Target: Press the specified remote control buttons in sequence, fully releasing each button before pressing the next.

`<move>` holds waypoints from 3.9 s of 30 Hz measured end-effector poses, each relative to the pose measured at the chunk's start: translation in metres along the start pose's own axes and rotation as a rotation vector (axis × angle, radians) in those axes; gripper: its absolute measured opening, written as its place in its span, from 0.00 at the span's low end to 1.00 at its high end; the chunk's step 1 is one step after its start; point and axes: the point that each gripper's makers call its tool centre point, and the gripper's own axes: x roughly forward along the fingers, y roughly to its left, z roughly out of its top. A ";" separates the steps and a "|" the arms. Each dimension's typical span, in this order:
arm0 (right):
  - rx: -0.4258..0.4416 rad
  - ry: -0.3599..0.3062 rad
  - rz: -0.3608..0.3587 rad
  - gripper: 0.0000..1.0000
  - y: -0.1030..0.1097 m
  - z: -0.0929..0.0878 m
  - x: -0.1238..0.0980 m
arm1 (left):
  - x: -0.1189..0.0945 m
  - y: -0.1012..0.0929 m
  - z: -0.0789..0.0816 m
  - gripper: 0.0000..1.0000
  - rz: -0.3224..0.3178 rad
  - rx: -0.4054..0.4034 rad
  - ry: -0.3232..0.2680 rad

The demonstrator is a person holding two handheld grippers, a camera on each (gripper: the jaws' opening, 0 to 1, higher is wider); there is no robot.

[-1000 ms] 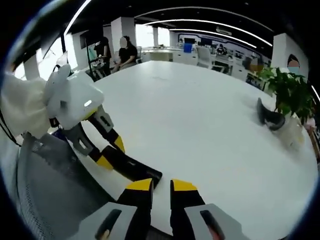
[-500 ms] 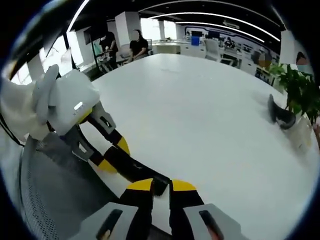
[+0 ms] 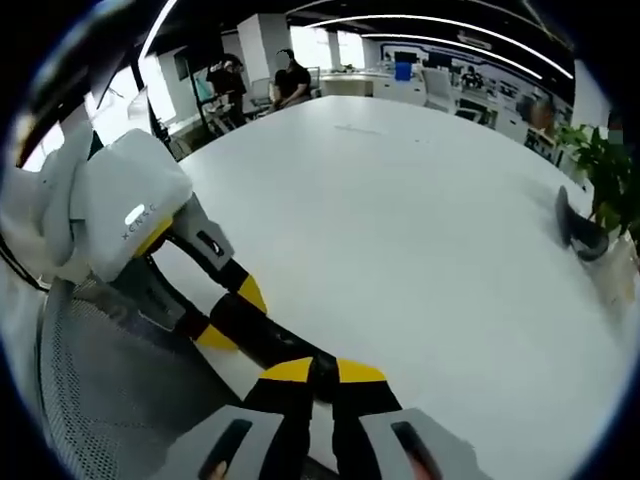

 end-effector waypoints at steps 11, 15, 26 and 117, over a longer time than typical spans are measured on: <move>-0.008 0.030 -0.002 0.00 -0.001 -0.002 0.002 | 0.000 -0.001 0.000 0.24 -0.001 -0.008 -0.029; -0.005 0.042 -0.006 0.00 -0.003 -0.005 0.004 | 0.000 -0.001 0.001 0.24 -0.004 -0.010 -0.044; 0.013 0.113 0.003 0.00 -0.004 -0.020 0.010 | 0.000 -0.001 0.002 0.24 -0.011 0.006 -0.050; 0.124 0.345 0.014 0.00 -0.003 -0.031 0.022 | -0.008 -0.010 -0.013 0.24 -0.004 -0.012 -0.176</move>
